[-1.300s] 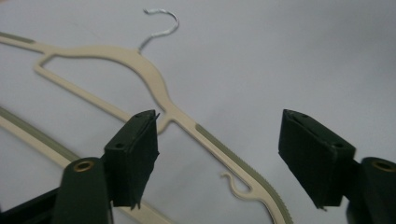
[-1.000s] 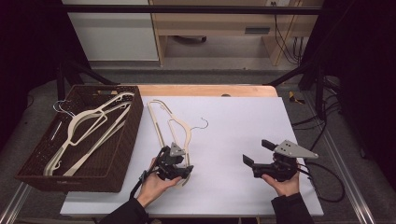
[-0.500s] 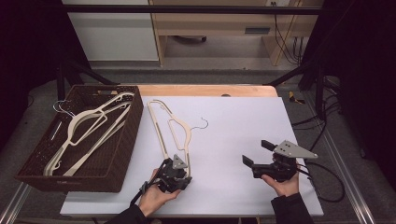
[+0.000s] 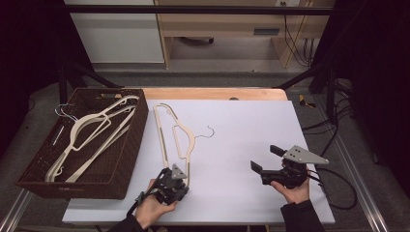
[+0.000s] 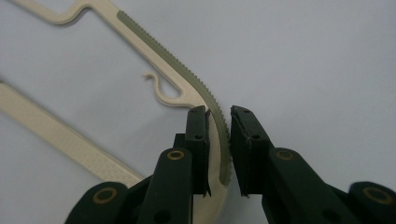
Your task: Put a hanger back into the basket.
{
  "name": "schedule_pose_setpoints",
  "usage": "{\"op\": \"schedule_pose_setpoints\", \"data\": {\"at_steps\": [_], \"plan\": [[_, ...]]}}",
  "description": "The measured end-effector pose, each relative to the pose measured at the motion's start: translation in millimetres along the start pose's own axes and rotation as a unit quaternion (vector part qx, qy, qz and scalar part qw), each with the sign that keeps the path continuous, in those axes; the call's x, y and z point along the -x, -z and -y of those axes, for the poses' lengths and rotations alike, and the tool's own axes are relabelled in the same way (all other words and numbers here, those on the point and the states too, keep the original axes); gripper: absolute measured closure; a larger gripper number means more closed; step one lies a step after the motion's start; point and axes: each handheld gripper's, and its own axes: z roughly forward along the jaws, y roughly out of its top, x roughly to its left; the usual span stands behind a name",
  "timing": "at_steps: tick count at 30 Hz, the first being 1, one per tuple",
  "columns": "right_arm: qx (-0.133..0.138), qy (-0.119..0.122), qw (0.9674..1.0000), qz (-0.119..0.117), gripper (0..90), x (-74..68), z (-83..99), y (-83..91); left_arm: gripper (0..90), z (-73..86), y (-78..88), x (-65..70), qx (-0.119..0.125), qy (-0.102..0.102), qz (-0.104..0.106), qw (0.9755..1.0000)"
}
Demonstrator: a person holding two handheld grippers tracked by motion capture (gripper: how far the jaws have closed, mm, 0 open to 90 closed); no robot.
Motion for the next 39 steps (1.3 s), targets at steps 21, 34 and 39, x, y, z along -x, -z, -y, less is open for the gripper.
{"op": "schedule_pose_setpoints", "data": {"at_steps": [21, 34, 39], "plan": [[0.002, -0.003, 1.0, -0.003, 8.3, 0.4, -0.6, 0.7, 59.8, -39.1, -27.0, -45.9, 0.021, 0.077, -0.057, 0.9952], [0.004, -0.005, 1.0, -0.003, 8.3, -0.3, -0.8, -0.6, 74.0, -34.5, -25.8, -33.5, 0.029, 0.036, -0.09, 0.9949], [0.003, -0.003, 1.0, -0.004, 8.2, 0.3, -0.9, 0.5, 75.7, -34.1, -23.3, -36.0, 0.029, 0.028, -0.078, 0.9962]]}}
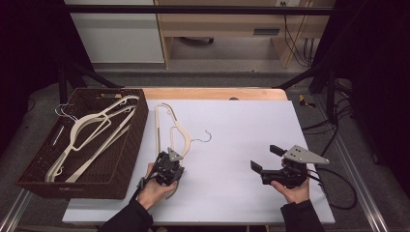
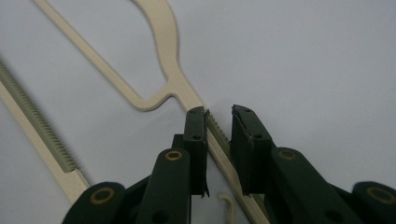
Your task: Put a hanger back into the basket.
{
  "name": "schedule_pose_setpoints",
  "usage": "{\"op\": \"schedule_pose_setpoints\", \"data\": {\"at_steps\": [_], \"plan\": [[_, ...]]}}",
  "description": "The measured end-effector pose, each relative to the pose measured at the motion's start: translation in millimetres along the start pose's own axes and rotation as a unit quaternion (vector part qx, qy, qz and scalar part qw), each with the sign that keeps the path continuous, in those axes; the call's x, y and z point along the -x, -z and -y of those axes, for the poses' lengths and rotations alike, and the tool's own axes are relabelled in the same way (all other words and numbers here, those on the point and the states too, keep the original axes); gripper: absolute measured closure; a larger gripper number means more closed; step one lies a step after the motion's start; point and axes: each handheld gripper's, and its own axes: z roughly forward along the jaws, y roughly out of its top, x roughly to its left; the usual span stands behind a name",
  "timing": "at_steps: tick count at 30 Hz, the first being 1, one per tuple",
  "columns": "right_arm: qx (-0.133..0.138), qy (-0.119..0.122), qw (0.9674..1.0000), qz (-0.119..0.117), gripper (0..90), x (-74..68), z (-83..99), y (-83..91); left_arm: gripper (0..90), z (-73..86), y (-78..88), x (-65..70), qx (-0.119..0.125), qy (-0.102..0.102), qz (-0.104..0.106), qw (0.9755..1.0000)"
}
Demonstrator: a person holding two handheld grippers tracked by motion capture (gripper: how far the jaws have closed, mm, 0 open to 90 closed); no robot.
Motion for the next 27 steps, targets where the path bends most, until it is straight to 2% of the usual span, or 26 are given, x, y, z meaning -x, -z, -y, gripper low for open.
{"op": "schedule_pose_setpoints", "data": {"at_steps": [3, 4, 6, 8, 11, 14, 15, 17, 18, 20, 22, 24, 27], "plan": [[0.001, 0.001, 1.0, 0.001, 8.2, 0.4, -0.1, 0.2, 75.8, -6.1, 1.0, -4.4, 0.007, 0.012, 0.009, 0.9999], [0.002, 0.0, 1.0, 0.003, 8.2, 0.4, -0.1, -0.1, 70.0, -10.3, 0.8, -6.2, 0.016, 0.017, 0.007, 0.9997], [-0.001, 0.001, 1.0, 0.001, 8.2, 0.4, 0.2, -0.5, 62.4, -21.4, -0.7, -11.2, 0.028, 0.01, -0.005, 0.9995], [-0.001, -0.001, 1.0, 0.001, 8.1, -0.1, 0.3, -1.3, 54.5, -32.8, -7.2, -18.1, 0.032, 0.016, 0.002, 0.9994], [0.0, 0.0, 1.0, 0.0, 8.1, 0.1, 0.2, -0.6, 51.0, -42.3, -24.2, -23.0, 0.023, 0.016, -0.009, 0.9996], [0.0, 0.002, 1.0, -0.001, 8.2, 0.4, 0.1, 0.0, 51.1, -43.7, -38.7, -25.8, -0.004, 0.015, -0.006, 0.9999], [0.0, 0.002, 1.0, -0.002, 8.1, 0.6, 0.0, 0.3, 50.1, -43.8, -38.8, -26.9, 0.004, 0.021, -0.005, 0.9998], [0.002, -0.001, 1.0, 0.0, 8.2, 0.7, -0.4, 0.7, 52.4, -44.0, -39.2, -28.7, 0.0, 0.023, 0.0, 0.9997], [0.003, -0.001, 1.0, 0.0, 8.2, 1.0, -0.5, 0.7, 53.7, -43.9, -39.5, -29.9, 0.002, 0.032, 0.005, 0.9995], [0.003, -0.003, 1.0, -0.002, 8.2, 0.7, -0.7, 0.8, 57.4, -44.8, -39.5, -28.4, -0.003, 0.03, 0.007, 0.9995], [0.004, 0.0, 1.0, -0.004, 8.2, 1.2, -0.8, 1.0, 62.6, -46.3, -39.3, -24.9, -0.007, 0.022, 0.006, 0.9997], [0.005, -0.001, 1.0, -0.005, 8.2, 0.9, -0.9, 1.1, 74.6, -46.4, -39.2, -23.0, -0.006, 0.021, 0.018, 0.9996], [0.005, 0.0, 1.0, -0.004, 8.2, 1.1, -1.1, 1.2, 76.6, -45.1, -38.7, -21.8, -0.001, 0.005, 0.016, 0.9999]]}}
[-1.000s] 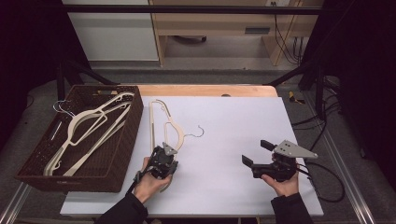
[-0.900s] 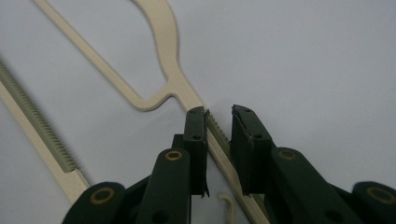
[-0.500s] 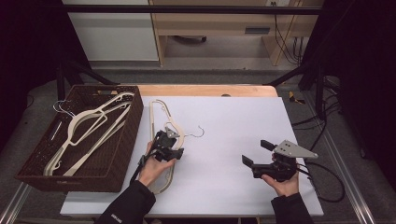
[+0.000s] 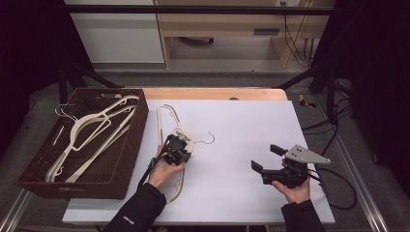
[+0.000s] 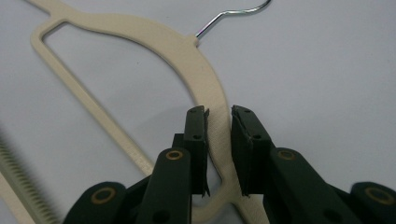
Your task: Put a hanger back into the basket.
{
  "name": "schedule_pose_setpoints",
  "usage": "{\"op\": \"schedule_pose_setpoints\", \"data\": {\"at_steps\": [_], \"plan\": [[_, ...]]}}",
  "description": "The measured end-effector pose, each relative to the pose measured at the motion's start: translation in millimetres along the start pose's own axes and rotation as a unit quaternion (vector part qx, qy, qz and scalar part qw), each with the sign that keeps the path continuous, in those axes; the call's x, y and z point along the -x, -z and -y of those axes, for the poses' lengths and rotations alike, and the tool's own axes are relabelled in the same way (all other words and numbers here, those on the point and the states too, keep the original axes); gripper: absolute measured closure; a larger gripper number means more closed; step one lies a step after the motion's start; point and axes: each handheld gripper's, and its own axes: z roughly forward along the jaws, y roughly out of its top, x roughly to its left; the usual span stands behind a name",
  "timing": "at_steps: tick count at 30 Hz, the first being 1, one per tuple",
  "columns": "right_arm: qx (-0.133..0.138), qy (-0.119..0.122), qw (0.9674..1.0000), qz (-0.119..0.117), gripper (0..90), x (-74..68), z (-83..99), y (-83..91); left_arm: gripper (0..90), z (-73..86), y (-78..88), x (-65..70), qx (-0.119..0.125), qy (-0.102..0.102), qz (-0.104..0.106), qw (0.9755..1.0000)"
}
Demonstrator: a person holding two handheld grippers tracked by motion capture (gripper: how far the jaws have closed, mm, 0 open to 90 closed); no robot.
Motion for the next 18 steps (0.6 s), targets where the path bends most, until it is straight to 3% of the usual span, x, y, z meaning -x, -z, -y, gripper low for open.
{"op": "schedule_pose_setpoints", "data": {"at_steps": [2, 4, 6, 10, 12, 15, 18], "plan": [[-0.002, -0.002, 1.0, 0.001, 8.2, -0.5, 0.1, -0.7, 76.7, 2.1, 0.0, 0.3, 0.009, -0.009, 0.004, 0.9999], [-0.002, -0.001, 1.0, -0.001, 8.1, -0.6, 0.4, -1.2, 76.7, 4.7, 1.2, 1.6, 0.016, -0.017, 0.034, 0.9991], [-0.003, 0.002, 1.0, 0.0, 8.2, -0.7, 0.8, -2.2, 76.7, 7.0, 1.0, 8.4, 0.026, -0.034, 0.049, 0.9979], [-0.007, 0.001, 1.0, -0.002, 8.3, -2.0, 1.6, -4.5, 76.8, 8.4, 3.3, 30.0, 0.022, -0.077, 0.089, 0.9928], [-0.011, 0.002, 0.9999, -0.005, 8.7, -2.7, 2.3, -6.6, 76.9, 9.8, 4.4, 42.0, 0.025, -0.098, 0.088, 0.9909], [-0.018, 0.007, 0.9998, -0.007, 10.0, -3.7, 4.0, -12.1, 76.9, 10.3, 5.5, 48.5, 0.024, -0.11, 0.085, 0.9899], [-0.025, 0.011, 0.9995, -0.017, 12.7, -5.7, 5.3, -21.4, 76.3, 10.0, 8.4, 46.0, 0.022, -0.104, 0.087, 0.9905]]}}
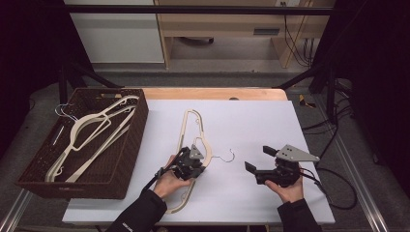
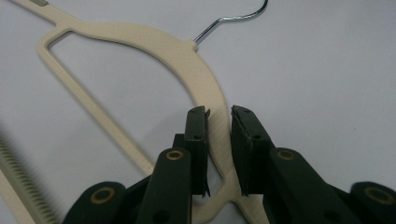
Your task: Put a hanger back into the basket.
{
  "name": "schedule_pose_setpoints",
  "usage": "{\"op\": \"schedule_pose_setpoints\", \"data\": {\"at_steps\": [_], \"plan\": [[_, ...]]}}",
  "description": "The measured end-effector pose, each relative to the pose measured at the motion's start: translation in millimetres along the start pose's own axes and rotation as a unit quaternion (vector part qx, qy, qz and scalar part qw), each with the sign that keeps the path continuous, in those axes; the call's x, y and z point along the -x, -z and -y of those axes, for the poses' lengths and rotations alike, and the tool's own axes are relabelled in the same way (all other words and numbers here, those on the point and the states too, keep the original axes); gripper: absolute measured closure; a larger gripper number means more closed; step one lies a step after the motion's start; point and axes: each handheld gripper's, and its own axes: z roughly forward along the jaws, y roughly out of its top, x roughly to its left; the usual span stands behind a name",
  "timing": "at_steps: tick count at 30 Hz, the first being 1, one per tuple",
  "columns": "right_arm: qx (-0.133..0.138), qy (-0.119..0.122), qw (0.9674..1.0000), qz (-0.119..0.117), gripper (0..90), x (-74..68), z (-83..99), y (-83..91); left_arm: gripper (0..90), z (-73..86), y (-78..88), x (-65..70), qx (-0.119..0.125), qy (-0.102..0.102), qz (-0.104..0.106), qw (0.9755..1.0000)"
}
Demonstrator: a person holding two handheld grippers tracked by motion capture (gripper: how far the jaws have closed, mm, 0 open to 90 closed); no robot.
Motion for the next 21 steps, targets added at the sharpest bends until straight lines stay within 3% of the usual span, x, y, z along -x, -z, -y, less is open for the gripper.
{"op": "schedule_pose_setpoints", "data": {"at_steps": [5, 10, 15, 21], "plan": [[-0.026, 0.018, 0.9993, -0.018, 20.7, -5.7, -2.7, -28.2, 60.8, 0.1, 25.8, -3.2, 0.03, 0.017, -0.012, 0.9993], [-0.074, 0.048, 0.9956, -0.03, 30.9, -12.1, -2.1, -68.2, 43.5, 8.5, 47.6, -0.6, 0.044, 0.019, -0.016, 0.9987], [-0.12, 0.051, 0.9912, -0.025, 43.1, -8.7, 5.2, -104.5, 31.4, 24.4, 53.0, 2.8, 0.051, 0.026, -0.01, 0.9983], [-0.167, 0.049, 0.9846, -0.017, 58.1, -5.4, 16.1, -127.8, 28.3, 38.7, 53.4, -3.4, 0.053, 0.046, -0.008, 0.9975]]}}
